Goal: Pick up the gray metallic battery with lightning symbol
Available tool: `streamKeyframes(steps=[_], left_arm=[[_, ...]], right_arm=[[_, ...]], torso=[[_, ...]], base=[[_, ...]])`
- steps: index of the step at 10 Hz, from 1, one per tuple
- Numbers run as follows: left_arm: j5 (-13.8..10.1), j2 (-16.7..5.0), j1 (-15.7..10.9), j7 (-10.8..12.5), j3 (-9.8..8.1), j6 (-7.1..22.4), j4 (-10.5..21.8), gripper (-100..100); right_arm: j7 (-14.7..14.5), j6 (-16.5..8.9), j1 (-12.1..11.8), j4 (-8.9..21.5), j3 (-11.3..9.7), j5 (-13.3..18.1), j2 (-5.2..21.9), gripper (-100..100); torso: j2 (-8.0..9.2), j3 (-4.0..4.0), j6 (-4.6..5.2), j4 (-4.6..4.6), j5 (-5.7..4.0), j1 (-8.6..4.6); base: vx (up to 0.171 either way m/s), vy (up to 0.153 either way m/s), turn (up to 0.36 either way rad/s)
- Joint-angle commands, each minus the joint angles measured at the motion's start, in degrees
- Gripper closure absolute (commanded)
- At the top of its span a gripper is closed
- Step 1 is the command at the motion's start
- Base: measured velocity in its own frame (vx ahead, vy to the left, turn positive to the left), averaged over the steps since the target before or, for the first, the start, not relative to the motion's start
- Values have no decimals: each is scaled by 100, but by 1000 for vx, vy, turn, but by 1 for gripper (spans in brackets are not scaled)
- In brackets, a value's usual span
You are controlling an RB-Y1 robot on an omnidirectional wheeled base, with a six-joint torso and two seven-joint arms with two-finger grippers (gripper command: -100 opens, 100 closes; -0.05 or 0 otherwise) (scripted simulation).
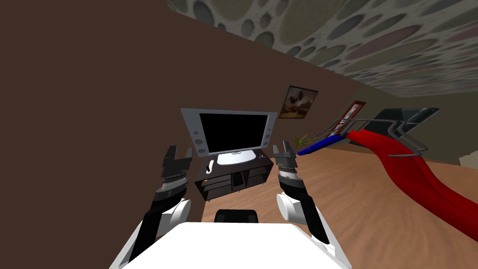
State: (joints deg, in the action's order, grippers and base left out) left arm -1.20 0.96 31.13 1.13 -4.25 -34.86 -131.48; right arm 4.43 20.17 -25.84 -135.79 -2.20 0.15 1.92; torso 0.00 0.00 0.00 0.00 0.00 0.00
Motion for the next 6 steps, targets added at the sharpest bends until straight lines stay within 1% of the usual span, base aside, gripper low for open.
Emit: streamKeyframes(steps=[1,3,6], left_arm=[[-6,-175,-47,-70,-18,203,100,-100],[-22,-392,-124,-169,-43,505,258,-100],[-71,-790,-312,-379,-97,1064,636,-100]], right_arm=[[0,0,0,0,0,0,0,0],[0,0,0,0,0,0,0,0],[0,0,0,0,0,0,0,0]], torso=[[0,0,0,0,0,0],[-1,-1,1,0,-1,-3],[-4,-2,1,-1,-1,-4]], base=[[0,-6,-44],[3,-14,-60],[7,-19,-55]])
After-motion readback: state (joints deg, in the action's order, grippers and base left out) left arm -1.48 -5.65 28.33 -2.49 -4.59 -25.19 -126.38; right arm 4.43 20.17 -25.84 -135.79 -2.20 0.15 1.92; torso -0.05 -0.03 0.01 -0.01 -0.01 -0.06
